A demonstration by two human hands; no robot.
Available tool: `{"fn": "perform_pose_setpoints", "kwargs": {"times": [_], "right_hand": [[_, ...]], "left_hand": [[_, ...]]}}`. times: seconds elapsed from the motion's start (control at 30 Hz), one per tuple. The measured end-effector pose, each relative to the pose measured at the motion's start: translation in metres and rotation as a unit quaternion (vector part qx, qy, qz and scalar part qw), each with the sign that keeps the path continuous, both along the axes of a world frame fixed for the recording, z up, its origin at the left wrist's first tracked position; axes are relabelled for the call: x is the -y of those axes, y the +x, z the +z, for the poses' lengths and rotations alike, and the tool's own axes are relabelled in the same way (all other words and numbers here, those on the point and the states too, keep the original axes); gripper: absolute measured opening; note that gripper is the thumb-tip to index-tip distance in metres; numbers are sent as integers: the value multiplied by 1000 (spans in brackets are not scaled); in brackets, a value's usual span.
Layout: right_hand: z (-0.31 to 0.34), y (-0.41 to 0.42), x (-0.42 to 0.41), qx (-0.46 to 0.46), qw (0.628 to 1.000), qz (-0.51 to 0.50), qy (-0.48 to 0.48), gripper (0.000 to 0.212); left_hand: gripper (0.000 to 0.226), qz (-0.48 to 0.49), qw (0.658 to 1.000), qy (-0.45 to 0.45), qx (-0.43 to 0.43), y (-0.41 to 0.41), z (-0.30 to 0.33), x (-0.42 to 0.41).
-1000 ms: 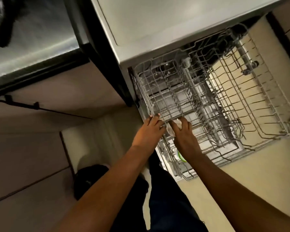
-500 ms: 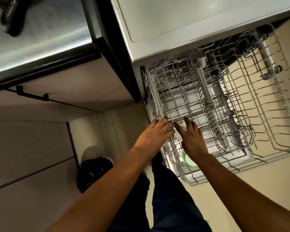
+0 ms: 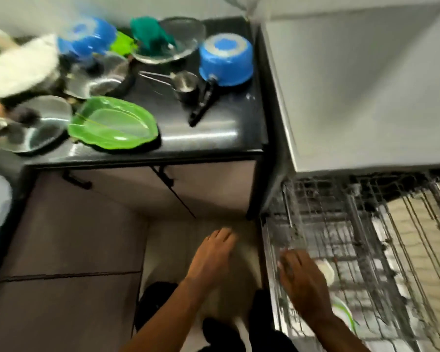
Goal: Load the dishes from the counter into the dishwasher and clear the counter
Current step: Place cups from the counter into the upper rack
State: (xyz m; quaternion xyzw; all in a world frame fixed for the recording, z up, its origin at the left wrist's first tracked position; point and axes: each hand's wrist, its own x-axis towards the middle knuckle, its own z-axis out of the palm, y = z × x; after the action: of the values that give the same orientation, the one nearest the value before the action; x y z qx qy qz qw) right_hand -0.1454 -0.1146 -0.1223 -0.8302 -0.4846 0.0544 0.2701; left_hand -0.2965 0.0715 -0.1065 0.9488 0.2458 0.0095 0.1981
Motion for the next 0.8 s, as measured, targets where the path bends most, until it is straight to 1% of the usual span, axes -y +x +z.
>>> {"fn": "perform_pose_setpoints", "kwargs": {"times": [0.07,0.1,0.2,0.33,0.4,0.57,0.7,0.8], "right_hand": [[9,-21,-26,3,999,49,15,27],[15,-31,-41,5,997,73,21,28],[32,-60,-84,-1,991,130,32,24],[55,-97,-139,6,980,198,28,31],[68,-118,-166,17,971,232,50,29],[100,-158,-235,-7,946,306,103,23],[124,-190,-287,4,929,347,132,23],[133,-214,-332,0,915,376,148,25]], "left_hand": [[36,85,996,-11,30,-30,17,-16],[36,120,992,-7,42,-45,27,-25],[35,193,978,34,69,-90,49,-49],[30,281,952,71,101,-149,73,-76],[28,322,936,83,115,-179,84,-89],[27,395,897,131,148,-234,110,-127],[25,443,865,155,177,-266,127,-161],[28,479,840,174,184,-290,137,-193]]}}
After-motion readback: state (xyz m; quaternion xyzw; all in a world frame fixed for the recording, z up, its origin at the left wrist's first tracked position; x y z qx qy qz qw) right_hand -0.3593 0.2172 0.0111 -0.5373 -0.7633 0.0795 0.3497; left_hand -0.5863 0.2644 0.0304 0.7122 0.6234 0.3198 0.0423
